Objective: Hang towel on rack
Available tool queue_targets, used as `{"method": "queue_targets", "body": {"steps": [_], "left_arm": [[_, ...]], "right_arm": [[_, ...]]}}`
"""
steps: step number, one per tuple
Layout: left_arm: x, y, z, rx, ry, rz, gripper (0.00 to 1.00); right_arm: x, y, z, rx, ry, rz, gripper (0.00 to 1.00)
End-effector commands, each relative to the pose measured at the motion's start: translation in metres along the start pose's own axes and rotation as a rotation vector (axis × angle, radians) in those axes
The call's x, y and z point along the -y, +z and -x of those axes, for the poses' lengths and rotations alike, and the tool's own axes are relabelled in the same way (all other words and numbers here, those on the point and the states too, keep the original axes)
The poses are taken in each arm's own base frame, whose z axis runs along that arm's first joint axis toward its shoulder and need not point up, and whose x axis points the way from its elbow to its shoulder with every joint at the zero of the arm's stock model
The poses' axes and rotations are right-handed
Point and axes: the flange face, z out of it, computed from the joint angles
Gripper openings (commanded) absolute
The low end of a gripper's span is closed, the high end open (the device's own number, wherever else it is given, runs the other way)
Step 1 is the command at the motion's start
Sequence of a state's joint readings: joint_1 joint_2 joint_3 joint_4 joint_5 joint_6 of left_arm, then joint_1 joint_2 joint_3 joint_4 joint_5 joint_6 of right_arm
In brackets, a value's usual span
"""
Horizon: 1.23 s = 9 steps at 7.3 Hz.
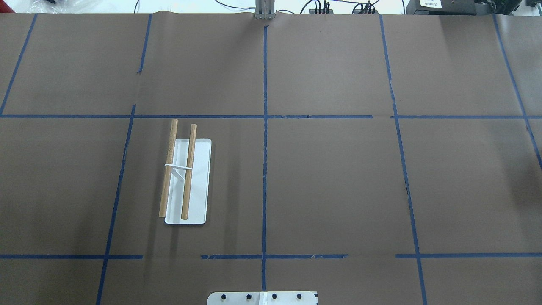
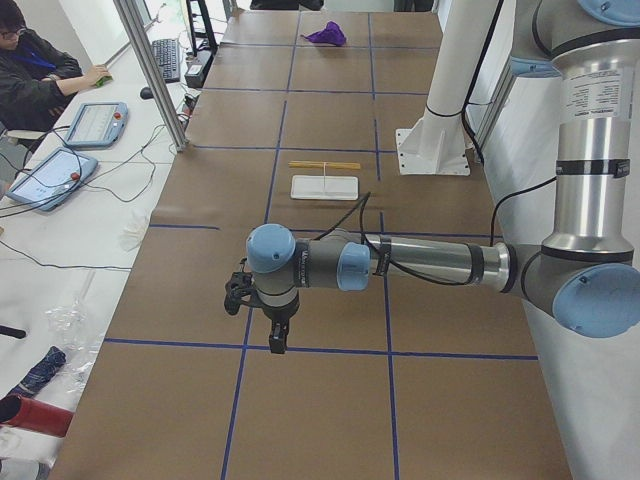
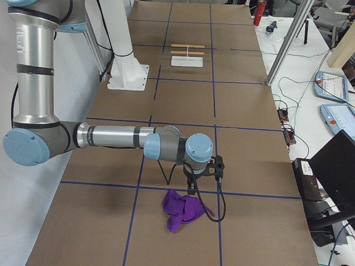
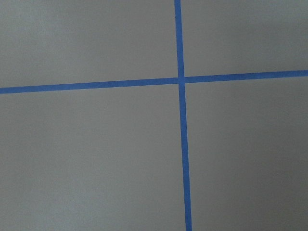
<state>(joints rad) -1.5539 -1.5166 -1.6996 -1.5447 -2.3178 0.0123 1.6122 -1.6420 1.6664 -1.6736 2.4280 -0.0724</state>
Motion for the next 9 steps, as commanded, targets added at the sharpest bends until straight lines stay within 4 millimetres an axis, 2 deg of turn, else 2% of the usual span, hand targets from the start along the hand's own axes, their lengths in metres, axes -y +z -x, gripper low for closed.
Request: {"method": "queue_targets", "body": {"steps": [1, 2, 4, 5, 6, 8, 9], "left_arm": [[0.003, -0.003, -0.003, 0.000, 0.005, -0.007, 1.00], [0.005, -0.007, -0.007, 0.000, 0.010, -0.014, 1.00], [0.006, -0.010, -0.011, 0.000, 0.017, -0.021, 1.00], [0.006, -0.011, -0.011, 0.000, 0.019, -0.023, 1.00], [0.008, -0.013, -0.013, 0.000, 0.023, -0.027, 1.00], [0.008, -0.014, -0.013, -0.001, 0.025, -0.031, 1.00], [0.008, -0.014, -0.013, -0.001, 0.025, -0.031, 1.00]], "right_arm": [[0.000, 0.000, 0.000, -0.001, -0.004, 0.000, 1.00], [0.002, -0.001, 0.000, -0.001, -0.003, -0.001, 1.00], [0.017, -0.014, 0.016, -0.004, -0.031, -0.058, 1.00], [0.016, -0.003, 0.004, -0.003, 0.016, -0.037, 1.00], [0.012, 0.026, -0.028, 0.002, 0.062, 0.007, 1.00], [-0.012, 0.077, -0.087, -0.035, -0.078, -0.102, 1.00], [-0.018, 0.112, -0.096, -0.047, -0.160, -0.117, 1.00]]}}
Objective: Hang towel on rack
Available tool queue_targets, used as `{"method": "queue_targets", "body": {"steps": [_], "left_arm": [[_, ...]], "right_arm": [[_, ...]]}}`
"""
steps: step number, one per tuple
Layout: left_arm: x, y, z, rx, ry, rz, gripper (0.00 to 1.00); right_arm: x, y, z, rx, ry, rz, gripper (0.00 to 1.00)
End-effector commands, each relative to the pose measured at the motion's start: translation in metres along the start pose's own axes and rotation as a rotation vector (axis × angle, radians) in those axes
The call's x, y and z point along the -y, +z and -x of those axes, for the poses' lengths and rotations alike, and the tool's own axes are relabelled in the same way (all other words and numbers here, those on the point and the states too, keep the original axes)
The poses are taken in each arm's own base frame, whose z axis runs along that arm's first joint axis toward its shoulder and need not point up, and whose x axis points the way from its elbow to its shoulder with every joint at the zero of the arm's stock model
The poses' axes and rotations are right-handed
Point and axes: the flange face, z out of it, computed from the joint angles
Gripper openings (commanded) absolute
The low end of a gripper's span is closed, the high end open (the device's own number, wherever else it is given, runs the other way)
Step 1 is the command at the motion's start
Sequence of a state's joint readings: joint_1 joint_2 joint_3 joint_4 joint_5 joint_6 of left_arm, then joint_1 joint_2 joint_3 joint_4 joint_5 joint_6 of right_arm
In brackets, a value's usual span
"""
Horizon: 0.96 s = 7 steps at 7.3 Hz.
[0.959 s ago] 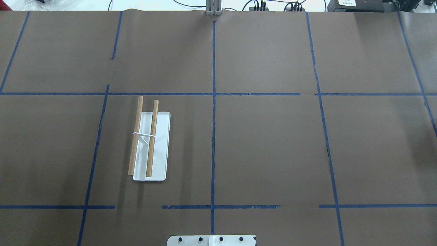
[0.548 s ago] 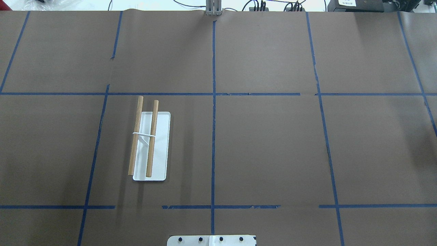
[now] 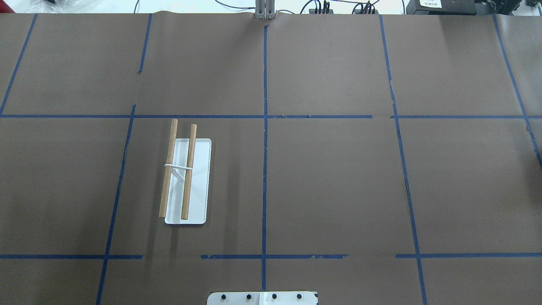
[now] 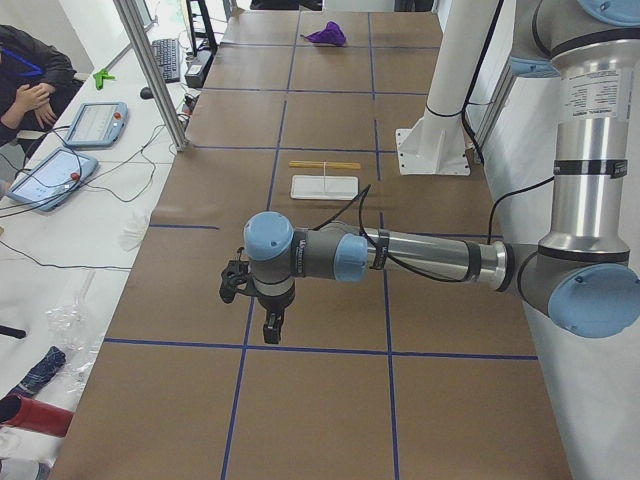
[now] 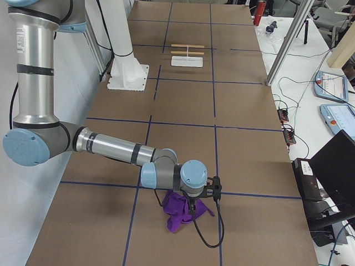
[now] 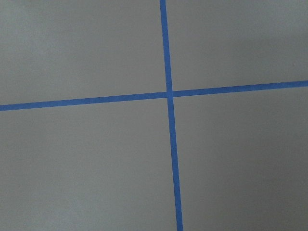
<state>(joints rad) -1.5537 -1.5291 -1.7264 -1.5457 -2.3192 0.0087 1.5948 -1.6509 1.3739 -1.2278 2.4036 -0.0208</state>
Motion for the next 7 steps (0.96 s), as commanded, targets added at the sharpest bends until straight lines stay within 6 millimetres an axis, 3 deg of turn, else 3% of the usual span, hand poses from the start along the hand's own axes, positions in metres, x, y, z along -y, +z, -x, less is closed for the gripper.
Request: {"method": "queue_targets", "body": {"steps": [1, 3, 5, 6, 7], "left_arm": [[0.000, -0.001, 0.000, 0.000, 0.003, -0.001, 1.00], [0.004, -0.003, -0.002, 0.000, 0.008, -0.007, 1.00], [0.005, -0.004, -0.004, 0.000, 0.011, -0.010, 1.00], [0.007, -0.005, -0.004, 0.000, 0.012, -0.011, 1.00], [0.007, -0.005, -0.005, 0.000, 0.013, -0.013, 1.00]], "right_arm": [[-0.020, 0.061, -0.010, -0.012, -0.141, -0.003, 1.00], [-0.021, 0.091, 0.012, -0.033, -0.203, 0.062, 1.00], [-0.033, 0.100, 0.007, -0.068, -0.205, 0.084, 1.00], [-0.040, 0.101, 0.003, -0.072, -0.199, 0.091, 0.63], [-0.041, 0.100, 0.003, -0.070, -0.211, 0.089, 0.01]]}}
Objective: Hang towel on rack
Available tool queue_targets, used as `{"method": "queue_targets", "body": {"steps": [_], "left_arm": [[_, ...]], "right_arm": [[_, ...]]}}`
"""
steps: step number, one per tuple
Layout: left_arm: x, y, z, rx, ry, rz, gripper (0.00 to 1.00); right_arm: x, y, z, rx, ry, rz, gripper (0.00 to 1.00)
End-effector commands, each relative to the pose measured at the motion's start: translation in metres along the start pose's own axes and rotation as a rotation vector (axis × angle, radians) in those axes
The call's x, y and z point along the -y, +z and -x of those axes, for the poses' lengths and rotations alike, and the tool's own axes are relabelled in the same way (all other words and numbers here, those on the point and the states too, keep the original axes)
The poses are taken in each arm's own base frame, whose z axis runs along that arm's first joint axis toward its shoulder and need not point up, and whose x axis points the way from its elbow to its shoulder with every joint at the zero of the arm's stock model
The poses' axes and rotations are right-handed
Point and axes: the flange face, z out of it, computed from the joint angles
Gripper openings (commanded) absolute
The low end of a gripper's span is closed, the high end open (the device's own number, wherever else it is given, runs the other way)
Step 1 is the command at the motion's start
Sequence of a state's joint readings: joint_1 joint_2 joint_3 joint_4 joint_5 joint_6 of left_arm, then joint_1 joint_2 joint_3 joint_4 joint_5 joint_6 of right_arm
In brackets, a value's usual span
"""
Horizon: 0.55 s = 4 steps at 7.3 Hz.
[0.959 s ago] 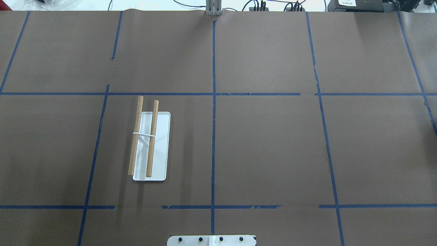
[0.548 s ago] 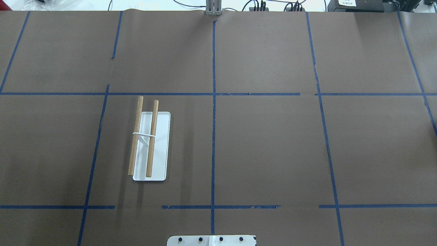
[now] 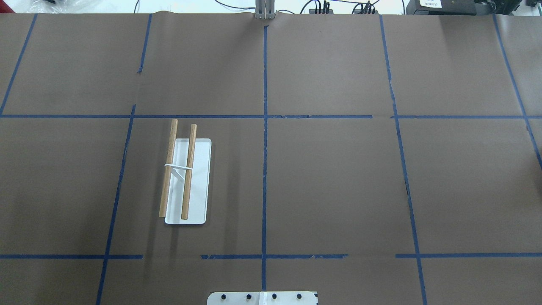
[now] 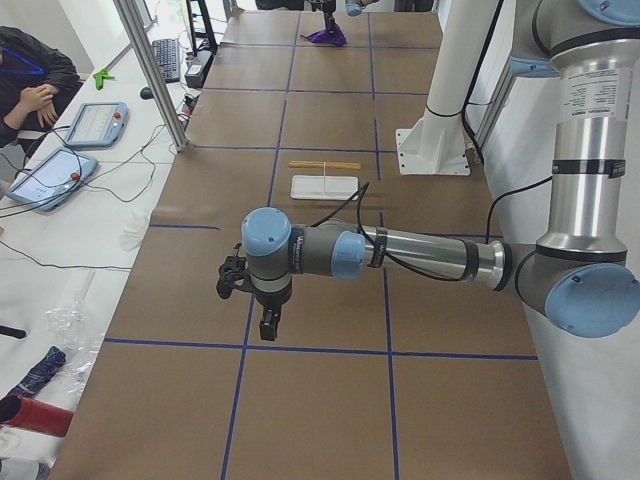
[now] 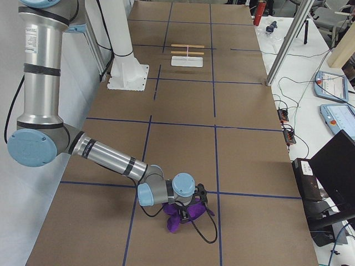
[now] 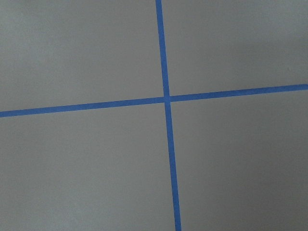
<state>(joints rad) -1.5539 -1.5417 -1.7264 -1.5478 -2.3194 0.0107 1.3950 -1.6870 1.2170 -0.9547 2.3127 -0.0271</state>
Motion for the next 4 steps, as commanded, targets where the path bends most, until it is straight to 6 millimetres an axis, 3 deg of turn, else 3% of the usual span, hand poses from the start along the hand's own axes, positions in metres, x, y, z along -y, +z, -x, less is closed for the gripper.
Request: {"method": "queue_targets", "body": {"steps": [1, 3, 4], "left_arm": [[0.001, -0.001, -0.001, 0.000, 0.002, -0.002, 1.00], [0.001, -0.001, -0.001, 0.000, 0.000, -0.002, 1.00], [0.007, -0.005, -0.004, 0.000, 0.006, -0.010, 1.00]], "right_arm": [[-0.006, 0.002, -0.001, -0.002, -0.013, 0.004, 0.00], [0.000, -0.004, 0.003, -0.003, -0.025, -0.009, 0.00], [0.016, -0.022, 0.016, 0.003, -0.104, -0.053, 0.00]]}}
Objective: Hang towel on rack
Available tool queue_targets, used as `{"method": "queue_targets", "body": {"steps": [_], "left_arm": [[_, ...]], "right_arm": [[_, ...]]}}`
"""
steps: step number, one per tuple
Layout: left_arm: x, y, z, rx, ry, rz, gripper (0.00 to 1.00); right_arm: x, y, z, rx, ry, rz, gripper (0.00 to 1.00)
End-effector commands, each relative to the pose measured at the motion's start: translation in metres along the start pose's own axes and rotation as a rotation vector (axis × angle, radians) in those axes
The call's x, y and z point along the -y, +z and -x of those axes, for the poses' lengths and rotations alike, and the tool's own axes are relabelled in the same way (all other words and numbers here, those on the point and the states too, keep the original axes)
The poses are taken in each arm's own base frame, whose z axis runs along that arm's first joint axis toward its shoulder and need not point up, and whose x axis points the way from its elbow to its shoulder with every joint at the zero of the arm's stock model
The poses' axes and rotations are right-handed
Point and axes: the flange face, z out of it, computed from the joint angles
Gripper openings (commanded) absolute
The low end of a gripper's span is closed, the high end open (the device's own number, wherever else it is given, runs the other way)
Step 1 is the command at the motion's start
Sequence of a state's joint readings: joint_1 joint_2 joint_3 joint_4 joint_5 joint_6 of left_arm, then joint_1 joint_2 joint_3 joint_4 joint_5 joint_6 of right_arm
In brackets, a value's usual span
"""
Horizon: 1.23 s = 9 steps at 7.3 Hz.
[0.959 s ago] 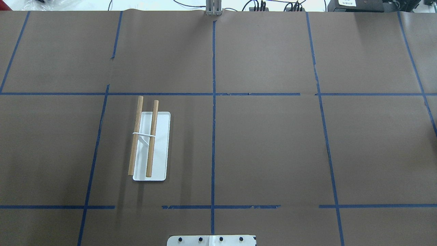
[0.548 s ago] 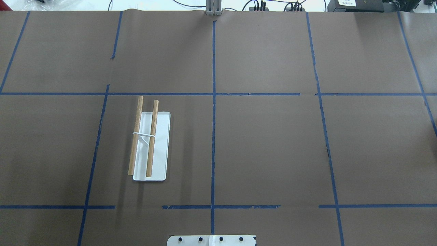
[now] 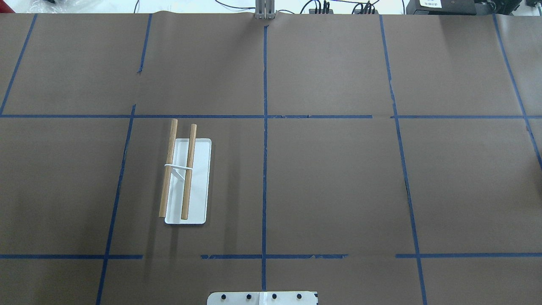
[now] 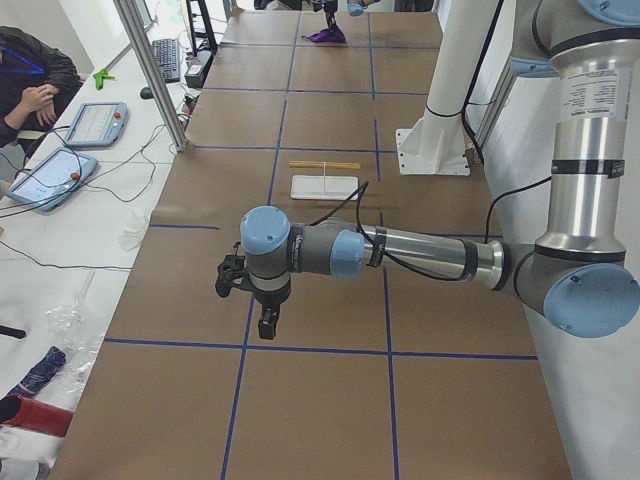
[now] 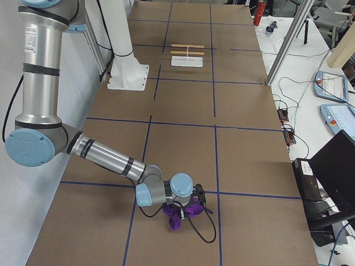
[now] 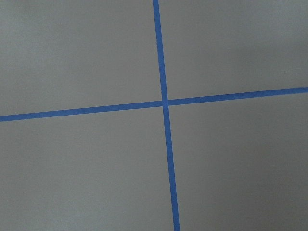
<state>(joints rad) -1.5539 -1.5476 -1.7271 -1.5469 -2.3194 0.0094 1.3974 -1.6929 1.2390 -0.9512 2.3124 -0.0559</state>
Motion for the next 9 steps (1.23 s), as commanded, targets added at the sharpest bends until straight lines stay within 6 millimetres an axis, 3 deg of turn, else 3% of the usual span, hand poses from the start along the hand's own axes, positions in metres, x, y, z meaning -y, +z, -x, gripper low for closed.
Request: {"method": "queue_targets", "body": {"steps": [1, 2, 4, 5, 6, 7, 8, 9], "left_arm": [[0.008, -0.004, -0.005, 0.000, 0.009, -0.009, 1.00], [0.012, -0.008, -0.007, 0.000, 0.014, -0.017, 1.00], [0.028, -0.023, -0.022, 0.002, 0.047, -0.050, 1.00], [0.044, -0.039, -0.036, 0.011, 0.081, -0.088, 1.00], [0.062, -0.056, -0.051, 0.014, 0.126, -0.151, 1.00], [0.075, -0.067, -0.063, 0.008, 0.199, -0.268, 1.00], [0.082, -0.065, -0.076, -0.014, 0.221, -0.349, 1.00], [0.090, -0.052, -0.104, -0.061, 0.198, -0.376, 1.00]], "right_arm": [[0.031, -0.058, 0.011, -0.012, -0.064, -0.124, 0.00], [0.052, -0.098, 0.026, -0.025, -0.089, -0.199, 0.00], [0.158, -0.216, 0.101, -0.091, -0.158, -0.319, 0.00], [0.206, -0.257, 0.135, -0.136, -0.175, -0.366, 0.00], [0.247, -0.272, 0.178, -0.111, -0.169, -0.405, 0.00], [0.295, -0.272, 0.250, -0.065, -0.123, -0.440, 0.00], [0.327, -0.262, 0.329, -0.045, -0.108, -0.468, 0.00], [0.348, -0.250, 0.404, -0.010, -0.117, -0.487, 0.00]]}}
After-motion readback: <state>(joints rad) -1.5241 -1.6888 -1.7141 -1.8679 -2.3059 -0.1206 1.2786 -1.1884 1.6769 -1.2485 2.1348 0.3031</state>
